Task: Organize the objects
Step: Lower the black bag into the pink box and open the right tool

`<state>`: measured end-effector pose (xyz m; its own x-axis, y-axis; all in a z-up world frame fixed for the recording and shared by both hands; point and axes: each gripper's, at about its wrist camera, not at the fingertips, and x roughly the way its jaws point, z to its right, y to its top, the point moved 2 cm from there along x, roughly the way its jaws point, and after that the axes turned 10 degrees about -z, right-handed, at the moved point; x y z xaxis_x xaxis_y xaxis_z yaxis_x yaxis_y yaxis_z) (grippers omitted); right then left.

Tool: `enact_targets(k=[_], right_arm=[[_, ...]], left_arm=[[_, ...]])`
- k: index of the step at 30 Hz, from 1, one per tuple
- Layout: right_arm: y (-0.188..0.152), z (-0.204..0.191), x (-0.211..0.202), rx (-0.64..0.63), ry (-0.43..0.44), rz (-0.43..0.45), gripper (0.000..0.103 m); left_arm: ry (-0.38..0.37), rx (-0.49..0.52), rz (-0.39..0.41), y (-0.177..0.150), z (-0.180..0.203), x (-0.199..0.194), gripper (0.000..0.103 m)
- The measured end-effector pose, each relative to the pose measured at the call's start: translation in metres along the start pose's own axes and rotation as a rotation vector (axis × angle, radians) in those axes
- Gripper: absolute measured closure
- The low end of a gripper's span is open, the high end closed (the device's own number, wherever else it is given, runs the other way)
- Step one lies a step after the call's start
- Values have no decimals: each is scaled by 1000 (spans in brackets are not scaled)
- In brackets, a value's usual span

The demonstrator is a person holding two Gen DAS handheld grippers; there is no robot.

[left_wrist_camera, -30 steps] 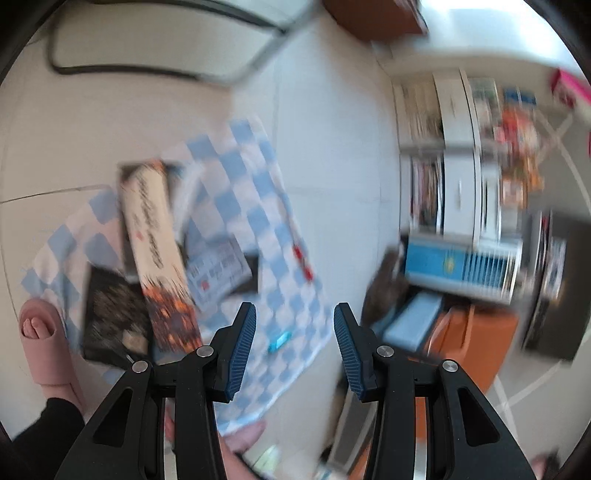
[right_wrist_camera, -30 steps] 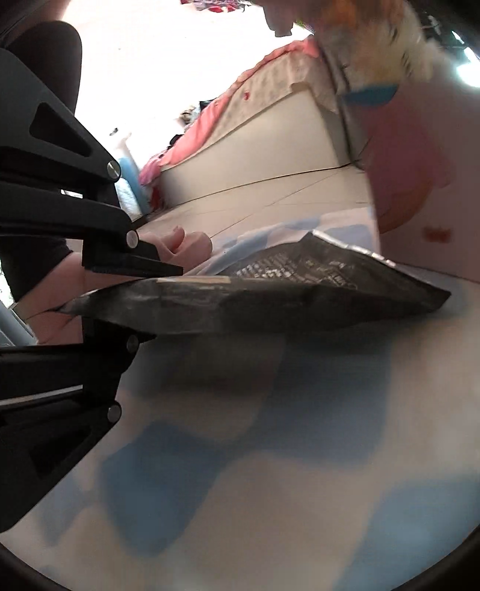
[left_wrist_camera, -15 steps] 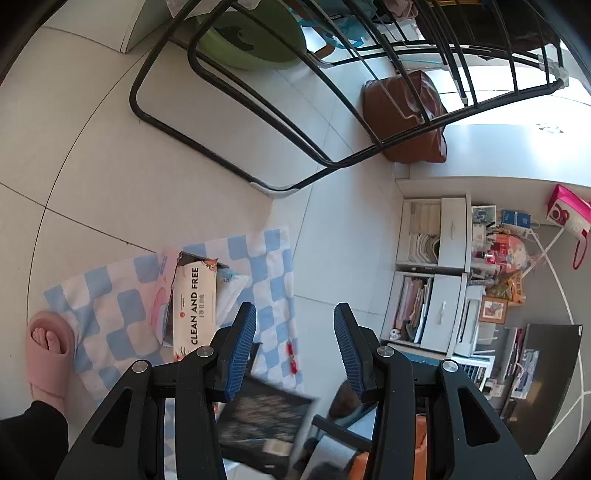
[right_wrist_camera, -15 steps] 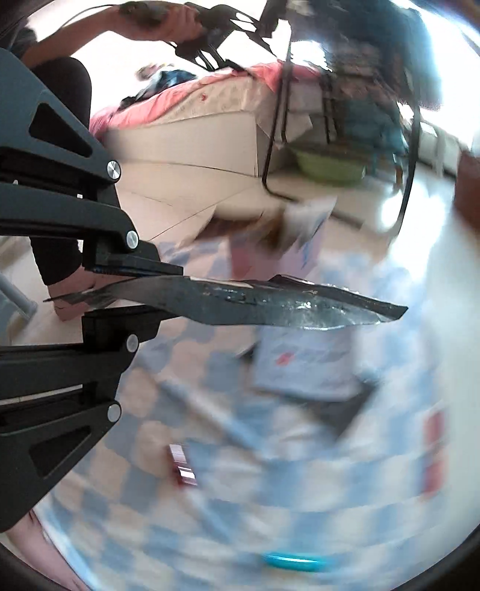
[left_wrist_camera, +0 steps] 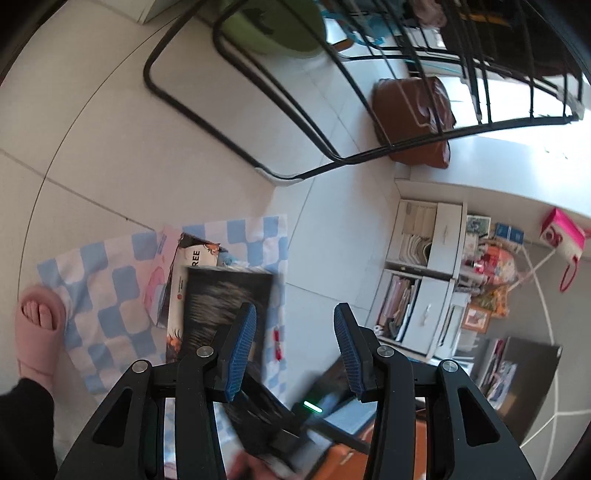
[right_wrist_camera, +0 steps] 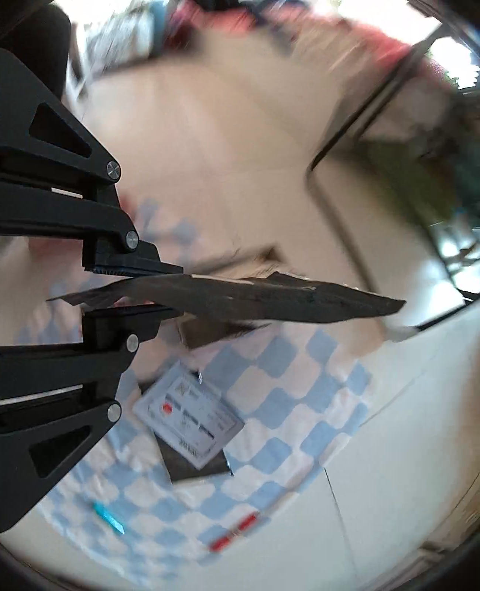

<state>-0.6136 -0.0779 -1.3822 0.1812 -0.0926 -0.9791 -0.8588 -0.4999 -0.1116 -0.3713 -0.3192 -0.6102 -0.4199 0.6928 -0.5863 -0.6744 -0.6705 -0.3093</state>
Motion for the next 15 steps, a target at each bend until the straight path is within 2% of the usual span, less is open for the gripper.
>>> enact_targets(k=[2, 5, 11, 12, 14, 15], right_arm=[[5, -13, 21, -40, -62, -52, 89], [15, -24, 39, -65, -136, -71, 89], [36, -36, 38, -79, -112, -53, 89], [37, -37, 41, -91, -96, -51, 84], [35, -38, 44, -103, -38, -77, 67], [33, -32, 47, -73, -29, -95, 52]], left_arm=[[-9, -9, -2, 2, 1, 1, 61], [-19, -7, -3, 3, 1, 3, 61], [-34, -19, -13, 3, -2, 10, 61], [-34, -18, -12, 4, -2, 11, 61], [-28, -10, -12, 4, -1, 12, 61], [-28, -10, -12, 5, -1, 12, 61]])
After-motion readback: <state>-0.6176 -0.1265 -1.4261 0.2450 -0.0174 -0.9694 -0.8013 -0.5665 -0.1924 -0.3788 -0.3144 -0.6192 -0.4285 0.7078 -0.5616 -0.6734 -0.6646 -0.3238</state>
